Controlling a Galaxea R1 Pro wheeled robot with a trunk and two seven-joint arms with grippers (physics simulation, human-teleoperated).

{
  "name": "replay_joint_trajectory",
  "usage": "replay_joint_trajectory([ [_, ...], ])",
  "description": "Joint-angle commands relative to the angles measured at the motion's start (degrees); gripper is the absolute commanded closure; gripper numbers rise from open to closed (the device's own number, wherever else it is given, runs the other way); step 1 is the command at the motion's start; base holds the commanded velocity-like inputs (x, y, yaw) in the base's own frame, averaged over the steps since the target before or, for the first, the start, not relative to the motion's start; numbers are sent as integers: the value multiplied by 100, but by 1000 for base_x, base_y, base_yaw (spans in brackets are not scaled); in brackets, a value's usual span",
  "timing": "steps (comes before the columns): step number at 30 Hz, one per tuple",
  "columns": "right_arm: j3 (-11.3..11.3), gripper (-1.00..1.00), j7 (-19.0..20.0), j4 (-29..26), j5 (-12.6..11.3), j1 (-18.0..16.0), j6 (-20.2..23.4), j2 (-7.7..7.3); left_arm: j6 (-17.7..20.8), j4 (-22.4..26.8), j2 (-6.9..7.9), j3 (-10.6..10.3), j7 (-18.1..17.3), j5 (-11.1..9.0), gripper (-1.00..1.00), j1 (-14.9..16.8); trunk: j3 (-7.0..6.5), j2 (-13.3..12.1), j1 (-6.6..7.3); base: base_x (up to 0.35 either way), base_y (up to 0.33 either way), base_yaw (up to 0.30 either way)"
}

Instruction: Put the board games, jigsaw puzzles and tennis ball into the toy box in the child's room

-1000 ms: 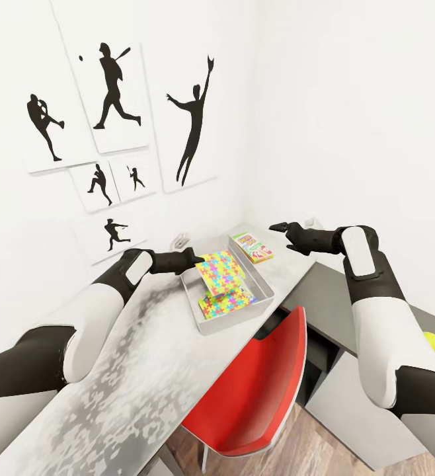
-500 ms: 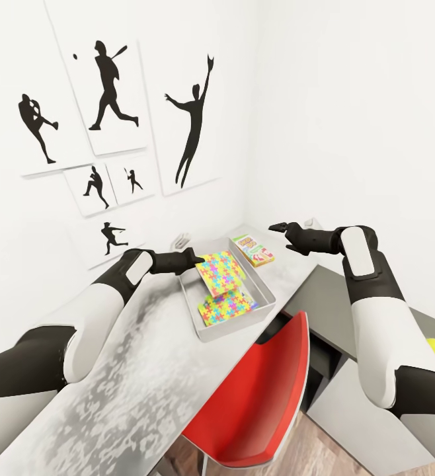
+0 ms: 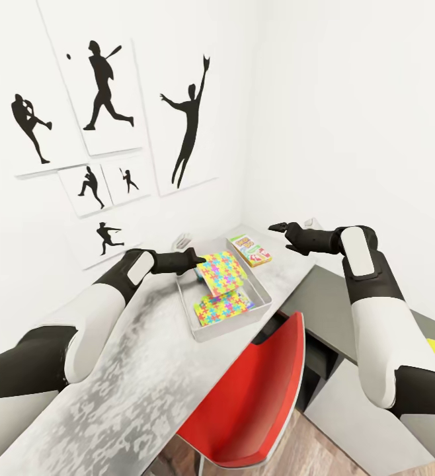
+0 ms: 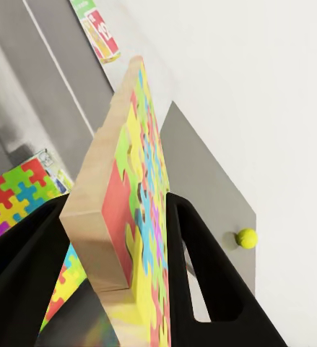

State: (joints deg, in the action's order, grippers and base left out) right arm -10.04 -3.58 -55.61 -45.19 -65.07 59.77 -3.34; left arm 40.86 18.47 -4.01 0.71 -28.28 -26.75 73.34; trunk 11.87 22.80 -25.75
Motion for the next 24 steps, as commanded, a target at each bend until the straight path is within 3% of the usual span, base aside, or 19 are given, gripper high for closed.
replay_joint_trajectory([
  [1,-6,-100,-38,-3,-42,-6,23,0,36,2,-2,8,1,-16,100,5,12,12,-3,0,-13,0],
  [7,-6,-100,-38,-3,-42,-6,23,-1,36,1,-3,8,4,-15,100,5,12,12,-3,0,-4,0],
  [8,-6,-100,-38,-3,-42,-6,23,0,33,1,-3,8,5,-14,-100,5,12,12,-3,0,0,0],
  [24,-6,-100,-38,-3,-42,-6,23,11,27,-1,4,0,1,-14,-100,5,12,12,-3,0,0,0],
])
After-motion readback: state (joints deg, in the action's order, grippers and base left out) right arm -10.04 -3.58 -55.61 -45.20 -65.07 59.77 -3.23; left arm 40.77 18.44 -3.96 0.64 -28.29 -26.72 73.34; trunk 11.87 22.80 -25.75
